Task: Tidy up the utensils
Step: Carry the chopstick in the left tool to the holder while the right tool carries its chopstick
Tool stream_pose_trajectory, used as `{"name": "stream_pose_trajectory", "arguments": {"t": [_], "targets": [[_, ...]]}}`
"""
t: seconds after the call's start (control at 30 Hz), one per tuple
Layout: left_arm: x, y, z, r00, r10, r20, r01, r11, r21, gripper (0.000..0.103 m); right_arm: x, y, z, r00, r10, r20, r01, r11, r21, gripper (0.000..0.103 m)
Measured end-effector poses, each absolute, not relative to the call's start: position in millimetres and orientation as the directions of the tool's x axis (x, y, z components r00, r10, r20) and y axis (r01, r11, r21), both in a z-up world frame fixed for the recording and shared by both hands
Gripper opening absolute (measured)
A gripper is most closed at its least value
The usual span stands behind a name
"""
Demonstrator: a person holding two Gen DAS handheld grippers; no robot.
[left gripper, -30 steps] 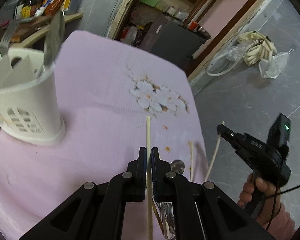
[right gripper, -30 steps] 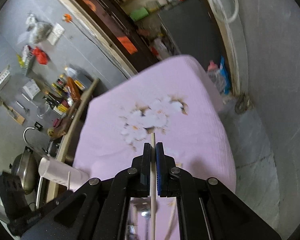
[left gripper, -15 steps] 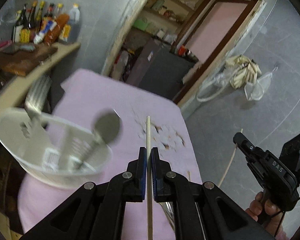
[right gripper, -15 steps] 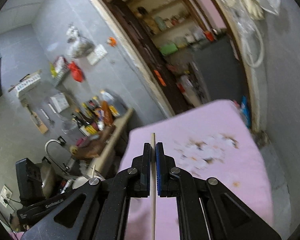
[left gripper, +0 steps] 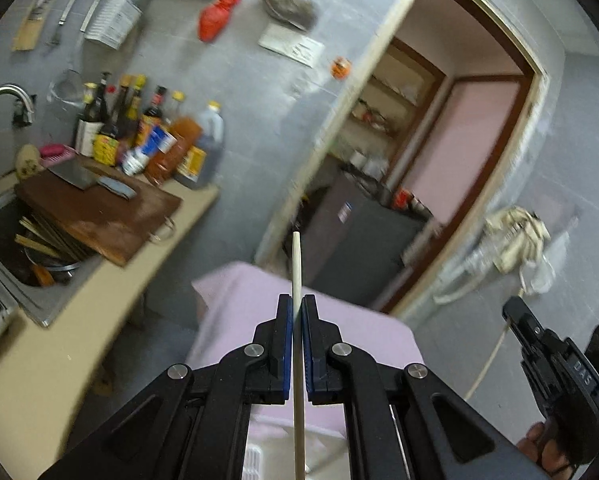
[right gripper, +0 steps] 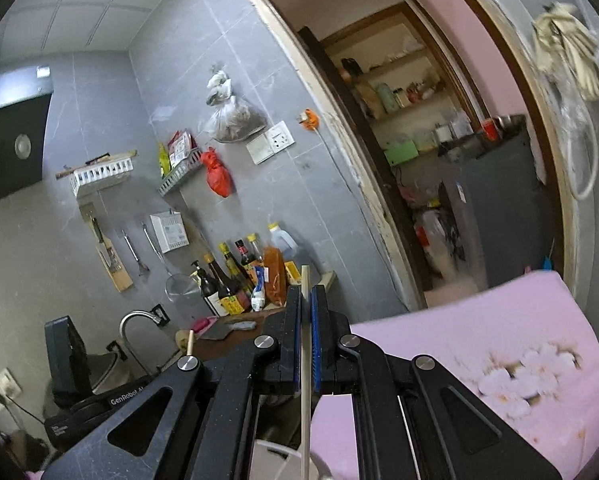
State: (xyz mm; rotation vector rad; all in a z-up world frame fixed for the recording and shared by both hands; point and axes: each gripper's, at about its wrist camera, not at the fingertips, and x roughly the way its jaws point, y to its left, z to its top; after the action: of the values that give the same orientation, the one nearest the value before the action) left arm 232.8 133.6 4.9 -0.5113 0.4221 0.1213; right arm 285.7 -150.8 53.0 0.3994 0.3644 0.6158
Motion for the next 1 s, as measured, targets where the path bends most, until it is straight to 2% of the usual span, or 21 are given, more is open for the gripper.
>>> {"name": "stream_pose_trajectory", "arguments": {"t": [0.27, 0.57, 1.0], "targets": [[253.6, 163.1, -17.3, 0.910, 0.104, -0.401, -0.284, 0.862, -0.421, 0.005, 290.9, -105.4, 27.3, 0.756, 0.613, -0.231, -0.513, 0.773, 0.373, 0.004], [251.7, 162.0, -32.2, 0.904, 0.188, -0.385, -0.336, 0.867, -0.368, 0.005, 291.9, -97.0, -6.1, 0.728, 0.622, -0.288, -0.512, 0.773, 0.374, 0.004], [243.6, 149.4, -40.2, 0.880, 0.182, -0.438, -0.328, 0.901, -0.285, 0.005, 291.9, -95.2, -18.3, 0.703, 0.635, -0.319, -0.520, 0.766, 0.379, 0.005]]}}
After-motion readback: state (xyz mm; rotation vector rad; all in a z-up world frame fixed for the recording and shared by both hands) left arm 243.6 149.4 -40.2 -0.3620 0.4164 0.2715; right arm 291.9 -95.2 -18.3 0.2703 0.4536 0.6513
